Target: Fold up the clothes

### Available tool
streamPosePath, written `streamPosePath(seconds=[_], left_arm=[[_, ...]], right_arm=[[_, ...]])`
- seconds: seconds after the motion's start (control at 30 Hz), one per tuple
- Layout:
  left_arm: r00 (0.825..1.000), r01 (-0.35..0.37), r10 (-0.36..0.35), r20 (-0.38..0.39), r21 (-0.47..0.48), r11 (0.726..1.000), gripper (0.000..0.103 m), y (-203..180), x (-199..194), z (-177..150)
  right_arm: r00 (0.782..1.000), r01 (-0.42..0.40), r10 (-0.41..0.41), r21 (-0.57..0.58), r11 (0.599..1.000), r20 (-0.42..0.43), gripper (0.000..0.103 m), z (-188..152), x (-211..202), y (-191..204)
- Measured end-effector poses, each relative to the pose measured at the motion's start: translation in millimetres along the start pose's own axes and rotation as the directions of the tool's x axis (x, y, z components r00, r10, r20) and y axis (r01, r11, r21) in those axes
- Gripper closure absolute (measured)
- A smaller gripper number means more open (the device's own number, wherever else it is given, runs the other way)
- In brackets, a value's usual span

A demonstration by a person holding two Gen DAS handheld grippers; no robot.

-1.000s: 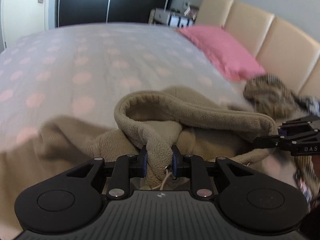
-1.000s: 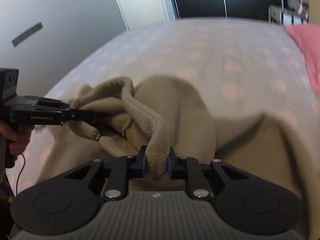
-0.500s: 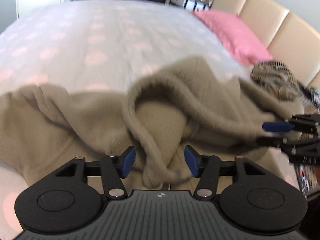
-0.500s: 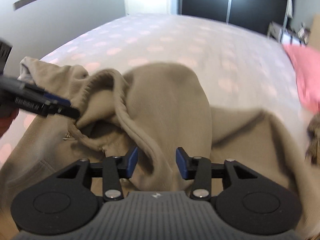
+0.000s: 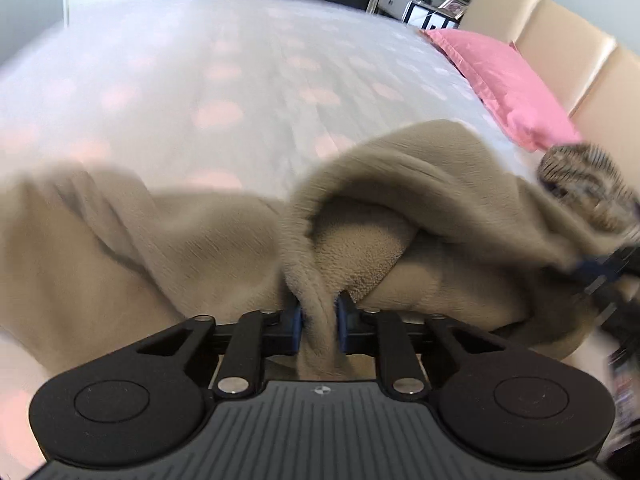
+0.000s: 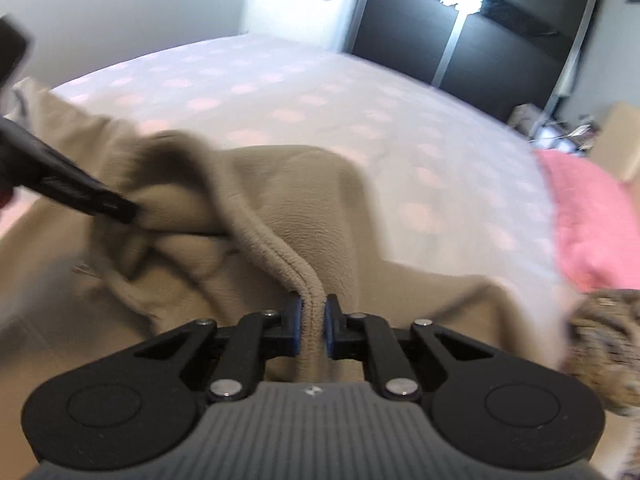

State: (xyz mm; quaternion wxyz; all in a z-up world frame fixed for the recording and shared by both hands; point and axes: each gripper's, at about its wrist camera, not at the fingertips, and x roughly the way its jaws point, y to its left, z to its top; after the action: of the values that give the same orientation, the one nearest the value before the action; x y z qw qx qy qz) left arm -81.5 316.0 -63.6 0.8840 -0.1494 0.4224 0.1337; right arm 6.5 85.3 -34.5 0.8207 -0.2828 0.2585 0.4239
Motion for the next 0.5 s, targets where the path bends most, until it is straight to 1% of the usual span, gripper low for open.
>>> streamPosePath(seconds=[0.03, 0.1, 0.13, 0.17, 0.2, 0.27, 0.33, 0.37, 0.4, 0.43, 0.47, 0.5], left_arm=[[0.999, -0.035, 0.034, 0.025, 0.051, 0.998, 0.093, -4, -9, -3], [0.993, -0.105, 0.095, 0.076, 0.138, 0.985, 0.093, -10, -25, -14], [0.988, -0.136, 0.12, 0.096, 0.183, 0.974, 0.093, -16, -30, -21], [0.98, -0.187, 0.162, 0.115, 0.259, 0.948, 0.093, -26, -31, -32], [0.97, -0.237, 0.202, 0.137, 0.332, 0.913, 0.093, -36, -32, -43], [0.946, -0.322, 0.273, 0.172, 0.461, 0.827, 0.093, -57, -28, -65], [0.939, -0.342, 0.309, 0.148, 0.486, 0.805, 0.093, -62, -18, -80], [0.943, -0.33, 0.31, 0.121, 0.462, 0.823, 0.093, -60, -14, -82], [0.952, -0.303, 0.291, 0.095, 0.431, 0.85, 0.093, -57, -12, -82], [0.957, -0.287, 0.272, 0.096, 0.413, 0.864, 0.09, -54, -15, -82], [0.963, -0.271, 0.253, 0.097, 0.396, 0.878, 0.088, -51, -18, -82], [0.967, -0.256, 0.236, 0.1, 0.381, 0.888, 0.085, -48, -22, -82]], right_arm=[[1.0, 0.012, -0.012, 0.014, 1.0, -0.008, 0.091, -5, -6, -9], [0.999, 0.036, -0.035, 0.04, 0.999, -0.024, 0.091, -16, -17, -27], [0.999, 0.015, -0.012, 0.06, 0.998, -0.044, 0.091, -24, -18, -32], [0.998, -0.004, 0.009, 0.078, 0.997, -0.063, 0.091, -32, -18, -36], [0.996, -0.012, 0.019, 0.083, 0.996, -0.083, 0.091, -40, -15, -35], [0.995, -0.013, 0.022, 0.094, 0.995, -0.099, 0.091, -55, -6, -29], [0.993, -0.022, 0.037, 0.125, 0.992, -0.115, 0.089, -68, 1, -26], [0.991, -0.031, 0.049, 0.149, 0.988, -0.122, 0.083, -73, 4, -26], [0.992, -0.032, 0.052, 0.168, 0.985, -0.117, 0.074, -75, 0, -28], [0.992, -0.032, 0.054, 0.187, 0.982, -0.111, 0.068, -78, -3, -30], [0.993, -0.033, 0.056, 0.206, 0.978, -0.106, 0.057, -80, -7, -32], [0.993, -0.034, 0.058, 0.225, 0.974, -0.101, 0.053, -83, -10, -34]])
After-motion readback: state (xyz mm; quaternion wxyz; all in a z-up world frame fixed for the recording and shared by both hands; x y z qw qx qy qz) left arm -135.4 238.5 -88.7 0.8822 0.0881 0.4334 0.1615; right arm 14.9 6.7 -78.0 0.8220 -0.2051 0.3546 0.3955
